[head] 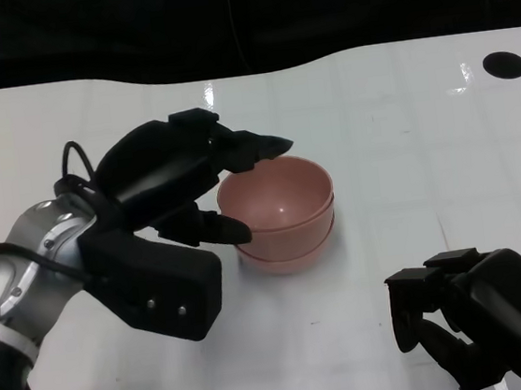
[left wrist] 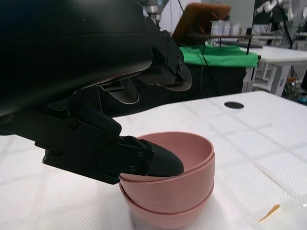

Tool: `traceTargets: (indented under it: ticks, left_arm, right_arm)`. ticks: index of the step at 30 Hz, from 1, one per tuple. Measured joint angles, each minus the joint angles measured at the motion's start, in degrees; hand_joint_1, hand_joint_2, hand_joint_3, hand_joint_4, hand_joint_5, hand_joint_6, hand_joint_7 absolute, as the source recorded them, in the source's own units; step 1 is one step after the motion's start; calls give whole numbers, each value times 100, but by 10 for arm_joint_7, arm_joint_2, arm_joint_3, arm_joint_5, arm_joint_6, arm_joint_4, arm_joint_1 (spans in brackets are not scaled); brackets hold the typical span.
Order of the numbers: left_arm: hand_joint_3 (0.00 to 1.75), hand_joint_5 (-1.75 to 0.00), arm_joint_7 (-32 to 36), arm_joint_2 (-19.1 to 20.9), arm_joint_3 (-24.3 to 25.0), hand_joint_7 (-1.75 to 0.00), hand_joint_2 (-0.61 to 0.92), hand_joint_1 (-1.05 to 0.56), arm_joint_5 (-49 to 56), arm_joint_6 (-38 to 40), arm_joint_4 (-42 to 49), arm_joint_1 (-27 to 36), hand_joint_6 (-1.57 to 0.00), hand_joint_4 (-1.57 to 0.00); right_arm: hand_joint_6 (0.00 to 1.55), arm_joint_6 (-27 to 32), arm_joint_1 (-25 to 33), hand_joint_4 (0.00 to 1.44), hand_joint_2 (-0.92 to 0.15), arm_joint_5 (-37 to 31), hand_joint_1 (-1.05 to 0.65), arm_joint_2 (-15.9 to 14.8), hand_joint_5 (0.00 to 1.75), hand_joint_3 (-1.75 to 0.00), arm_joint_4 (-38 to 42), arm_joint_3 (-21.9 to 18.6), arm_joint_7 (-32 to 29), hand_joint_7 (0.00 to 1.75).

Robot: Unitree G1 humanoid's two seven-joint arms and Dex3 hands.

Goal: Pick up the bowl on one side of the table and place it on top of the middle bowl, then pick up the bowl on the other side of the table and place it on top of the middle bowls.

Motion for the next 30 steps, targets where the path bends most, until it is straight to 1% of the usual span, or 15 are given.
traceTargets:
  ticks: [4,5,8,10,12,14,16,19,23,25,26,27,29,30]
  left_arm:
    - [22,-85,23,8,19,-5,92,-52,-5,-26,-5,23,-46,-16]
    - [21,-87,28,8,24,-6,92,-49,-9,-32,-6,28,-49,-19]
    - [16,-93,60,8,45,-12,92,-41,-28,-69,-4,50,-63,-32]
    - [15,-94,77,8,55,-13,92,-40,-35,-94,2,59,-65,-35]
    - [16,-95,82,8,65,-17,92,-31,-53,-115,6,68,-75,-46]
    - [17,-94,82,8,78,-18,92,-26,-91,-142,14,81,-79,-52]
    - [19,-94,79,8,89,-18,92,-24,-124,-157,23,94,-81,-54]
    - [28,-93,54,7,102,-20,92,-16,-183,-163,21,122,-85,-60]
    - [32,-96,15,4,109,-23,92,-9,-248,-168,12,162,-91,-64]
    - [40,-101,1,1,116,-27,89,-7,-271,-177,11,176,-94,-66]
    - [49,-103,-4,-1,121,-29,85,-5,-281,-177,10,181,-94,-66]
    - [64,-107,-10,-3,124,-32,77,-2,-292,-179,9,186,-95,-67]
    - [81,-112,-25,-9,130,-38,70,0,-315,-184,8,193,-97,-68]
    - [86,-115,-33,-11,132,-41,67,1,-326,-186,7,196,-97,-68]
  right_arm:
    - [85,-1,0,96,-15,0,-9,-2,175,-153,0,-1,0,153]
    - [85,-1,0,96,-15,0,-9,-2,175,-153,0,-1,0,152]
    - [85,-1,0,96,-16,0,-9,-3,175,-153,0,-1,0,152]
    - [85,-1,0,96,-16,0,-9,-3,175,-153,0,-1,0,152]
    - [86,-1,1,96,-16,0,-9,-3,175,-153,0,-1,0,153]
    - [85,-1,1,96,-16,0,-9,-4,175,-153,-1,-1,1,154]
    - [85,-1,1,96,-16,0,-9,-4,175,-153,-1,-2,1,154]
    - [85,-1,1,96,-15,1,-9,-4,175,-153,-1,-2,1,155]
    - [85,-2,0,97,-15,1,-9,-5,175,-153,0,-2,1,154]
    - [85,-4,0,97,-15,1,-9,-5,175,-153,0,-2,1,154]
    - [85,-4,0,97,-15,1,-9,-6,175,-153,0,-2,1,154]
    - [85,-4,0,97,-15,1,-9,-6,175,-153,0,-3,1,155]
    - [85,-5,0,97,-15,1,-9,-6,175,-153,0,-3,1,155]
    - [85,-5,0,97,-16,1,-9,-6,175,-153,0,-3,1,155]
